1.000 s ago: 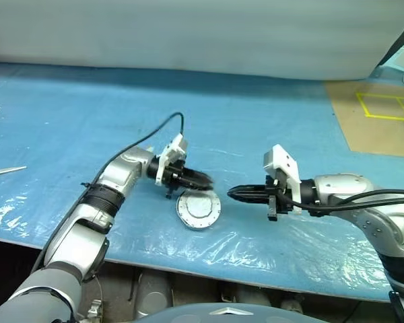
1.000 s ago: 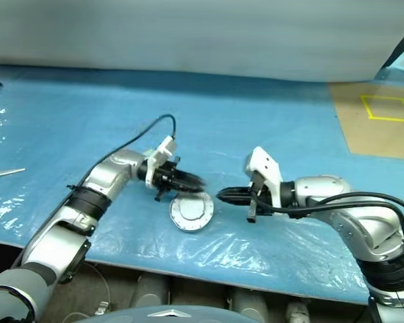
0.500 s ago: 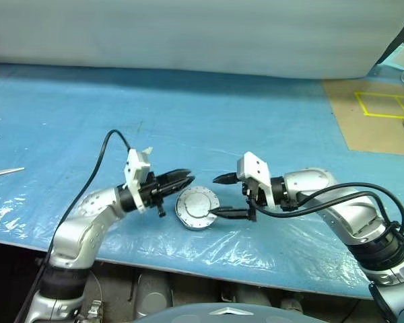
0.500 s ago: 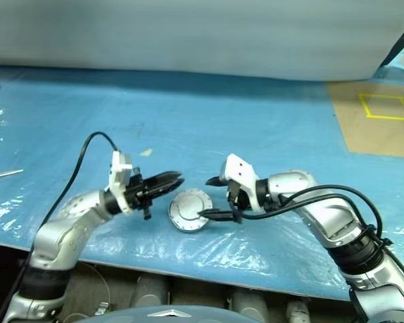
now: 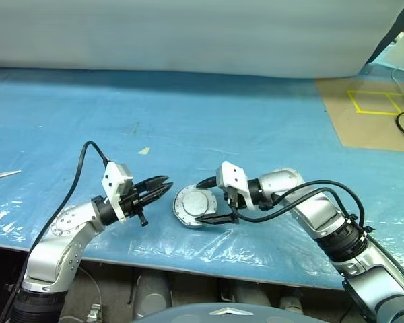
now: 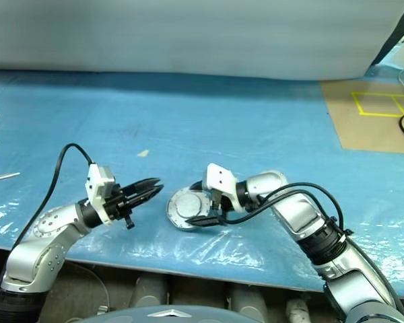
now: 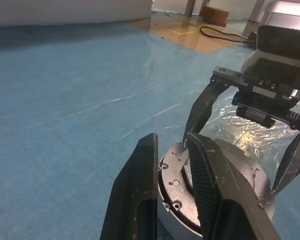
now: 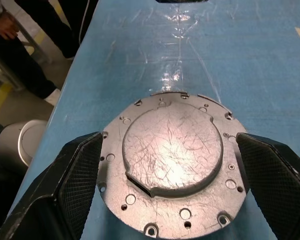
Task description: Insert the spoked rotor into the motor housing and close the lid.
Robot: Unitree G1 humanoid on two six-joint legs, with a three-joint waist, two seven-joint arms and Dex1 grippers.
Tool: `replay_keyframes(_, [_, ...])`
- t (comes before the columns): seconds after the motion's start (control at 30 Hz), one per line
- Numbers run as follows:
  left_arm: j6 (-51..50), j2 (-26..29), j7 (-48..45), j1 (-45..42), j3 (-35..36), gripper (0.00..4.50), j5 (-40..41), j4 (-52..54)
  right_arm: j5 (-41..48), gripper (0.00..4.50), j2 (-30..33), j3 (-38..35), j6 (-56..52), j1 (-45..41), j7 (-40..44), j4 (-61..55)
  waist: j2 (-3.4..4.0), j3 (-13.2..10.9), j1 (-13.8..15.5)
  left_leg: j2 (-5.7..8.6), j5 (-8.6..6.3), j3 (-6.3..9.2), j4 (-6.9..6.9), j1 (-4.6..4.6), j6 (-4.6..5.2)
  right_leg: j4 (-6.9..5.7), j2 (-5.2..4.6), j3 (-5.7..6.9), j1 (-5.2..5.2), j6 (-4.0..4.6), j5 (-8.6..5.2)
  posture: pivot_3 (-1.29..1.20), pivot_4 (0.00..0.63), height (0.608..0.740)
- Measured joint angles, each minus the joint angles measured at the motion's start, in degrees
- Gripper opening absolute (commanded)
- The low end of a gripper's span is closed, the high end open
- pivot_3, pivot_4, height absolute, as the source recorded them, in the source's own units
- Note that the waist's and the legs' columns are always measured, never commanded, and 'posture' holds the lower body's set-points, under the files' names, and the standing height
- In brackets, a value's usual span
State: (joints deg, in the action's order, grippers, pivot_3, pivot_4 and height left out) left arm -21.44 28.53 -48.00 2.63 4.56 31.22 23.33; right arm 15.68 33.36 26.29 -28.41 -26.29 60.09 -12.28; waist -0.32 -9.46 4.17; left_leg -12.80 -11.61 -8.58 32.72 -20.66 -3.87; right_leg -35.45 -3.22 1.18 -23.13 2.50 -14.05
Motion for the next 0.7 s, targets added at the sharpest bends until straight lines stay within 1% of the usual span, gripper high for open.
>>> replay_keyframes(0.17, [0.2,-1.78,1.84,0.45,-1.51,0.97,0.08,0.97,-1.98,4.49,-1.87,-0.39,1.81,2.17,-1.62,2.24,0.0,0.02,-0.27,0.0,0.0,-0.01,0.01,0.05,0.0,-0.05,0.01,-0.02,0.01,0.0,0.0,0.0,0.15,0.74])
replay_keyframes(0.27, [0.17,-1.82,2.65,0.67,-1.95,0.97,0.09,1.35,-2.76,3.86,-2.95,-0.54,2.0,2.32,-2.47,2.61,0.0,0.02,-0.27,-0.01,0.0,-0.02,0.01,0.22,0.0,-0.12,0.01,-0.06,0.1,0.01,-0.01,0.0,0.15,0.74])
replay_keyframes(0.33, [0.18,-1.79,2.82,0.82,-1.96,0.97,0.09,1.66,-3.14,3.23,-3.68,-0.42,2.39,2.49,-2.76,2.84,0.0,0.02,-0.28,0.0,0.0,-0.06,0.01,0.31,0.01,-0.12,0.01,-0.09,0.17,0.02,-0.01,0.0,0.15,0.74])
replay_keyframes(0.37, [0.18,-1.77,3.08,0.88,-1.94,0.97,0.09,1.72,-3.54,2.99,-3.94,-0.32,2.52,2.52,-2.82,2.86,0.0,0.02,-0.28,0.0,0.0,-0.09,0.01,0.36,0.01,-0.12,0.01,-0.12,0.2,0.02,-0.01,0.0,0.15,0.74])
replay_keyframes(0.53, [0.82,-1.09,3.63,1.78,-0.7,0.97,-0.05,1.57,-4.24,2.99,-4.36,-0.29,2.95,2.52,-2.74,3.08,0.0,0.02,-0.4,0.0,-0.01,-0.13,0.0,0.53,0.01,-0.16,0.02,-0.17,0.29,0.02,-0.01,0.0,0.15,0.74])
replay_keyframes(0.7, [1.61,0.45,3.7,2.15,2.38,0.97,-0.15,-0.12,-4.49,2.99,-4.64,-0.37,3.22,2.46,-2.75,3.36,0.0,0.02,-0.4,0.0,-0.01,-0.13,0.01,0.53,0.02,-0.16,0.02,-0.18,0.29,0.02,-0.01,0.0,0.15,0.74])
